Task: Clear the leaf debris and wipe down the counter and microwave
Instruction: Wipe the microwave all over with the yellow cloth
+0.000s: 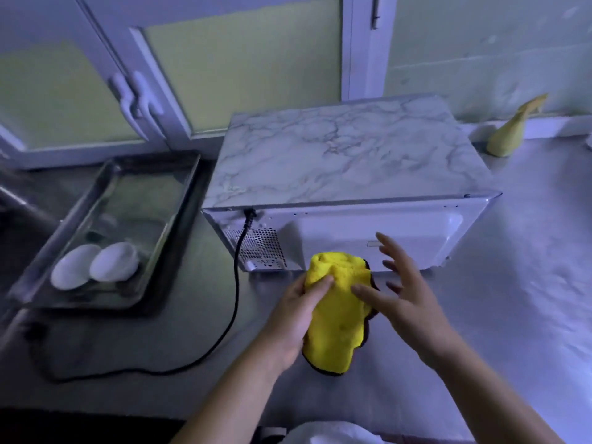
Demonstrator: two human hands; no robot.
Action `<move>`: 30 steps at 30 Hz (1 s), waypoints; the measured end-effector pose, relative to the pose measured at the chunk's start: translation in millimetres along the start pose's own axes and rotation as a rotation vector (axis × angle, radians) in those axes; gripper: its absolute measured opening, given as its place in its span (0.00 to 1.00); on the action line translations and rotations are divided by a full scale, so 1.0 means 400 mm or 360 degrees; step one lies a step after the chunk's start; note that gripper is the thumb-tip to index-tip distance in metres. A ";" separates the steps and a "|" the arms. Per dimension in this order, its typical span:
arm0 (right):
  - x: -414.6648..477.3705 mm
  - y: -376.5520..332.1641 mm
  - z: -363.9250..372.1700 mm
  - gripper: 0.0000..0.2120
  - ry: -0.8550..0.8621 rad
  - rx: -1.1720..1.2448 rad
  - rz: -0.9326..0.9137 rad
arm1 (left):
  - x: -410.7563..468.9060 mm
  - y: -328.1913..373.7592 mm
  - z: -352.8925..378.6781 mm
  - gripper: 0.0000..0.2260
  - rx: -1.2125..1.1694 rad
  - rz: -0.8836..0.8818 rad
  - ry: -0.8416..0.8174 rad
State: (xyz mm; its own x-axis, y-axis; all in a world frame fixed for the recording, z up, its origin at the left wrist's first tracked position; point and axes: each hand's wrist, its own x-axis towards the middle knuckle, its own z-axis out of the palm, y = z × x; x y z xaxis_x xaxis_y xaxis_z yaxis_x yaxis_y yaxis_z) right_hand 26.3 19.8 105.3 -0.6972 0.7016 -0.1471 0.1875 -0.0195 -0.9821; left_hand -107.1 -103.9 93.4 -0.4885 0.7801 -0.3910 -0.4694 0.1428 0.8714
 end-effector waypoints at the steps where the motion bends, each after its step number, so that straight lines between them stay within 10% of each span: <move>1: 0.016 -0.009 -0.003 0.34 -0.0178 -0.0045 -0.0019 | -0.009 -0.001 -0.009 0.16 -0.0029 0.0007 -0.0022; 4: 0.070 -0.053 0.007 0.20 -0.0595 -0.0121 -0.0086 | -0.041 -0.001 -0.042 0.17 -0.0025 0.0090 -0.0024; 8: 0.115 -0.092 0.078 0.12 -0.0500 -0.0655 -0.0348 | -0.073 -0.005 -0.080 0.20 0.0111 0.0366 0.0323; 14: 0.100 -0.136 0.233 0.10 -0.0304 -0.0851 -0.0615 | -0.099 -0.079 -0.091 0.19 0.0526 0.0842 0.1411; 20: 0.079 -0.193 0.317 0.10 -0.0613 -0.0608 -0.0359 | -0.069 -0.069 -0.103 0.44 0.0451 0.1204 0.0717; 23: 0.097 -0.235 0.312 0.12 -0.0833 -0.0401 -0.0275 | -0.044 -0.061 -0.134 0.30 -0.0201 0.0903 0.0975; 30: 0.365 -0.257 0.255 0.18 0.0277 -0.1306 -0.0562 | 0.035 -0.076 -0.186 0.13 -0.1147 -0.0404 0.0818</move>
State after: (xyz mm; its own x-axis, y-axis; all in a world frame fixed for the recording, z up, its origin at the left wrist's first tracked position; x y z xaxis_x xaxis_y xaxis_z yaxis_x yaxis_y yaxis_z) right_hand -165.6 51.7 172.7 -0.7058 0.6695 0.2315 0.4631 0.6834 -0.5644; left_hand -154.3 -142.7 39.5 -0.4937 0.3858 -0.7794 -0.8678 -0.2759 0.4132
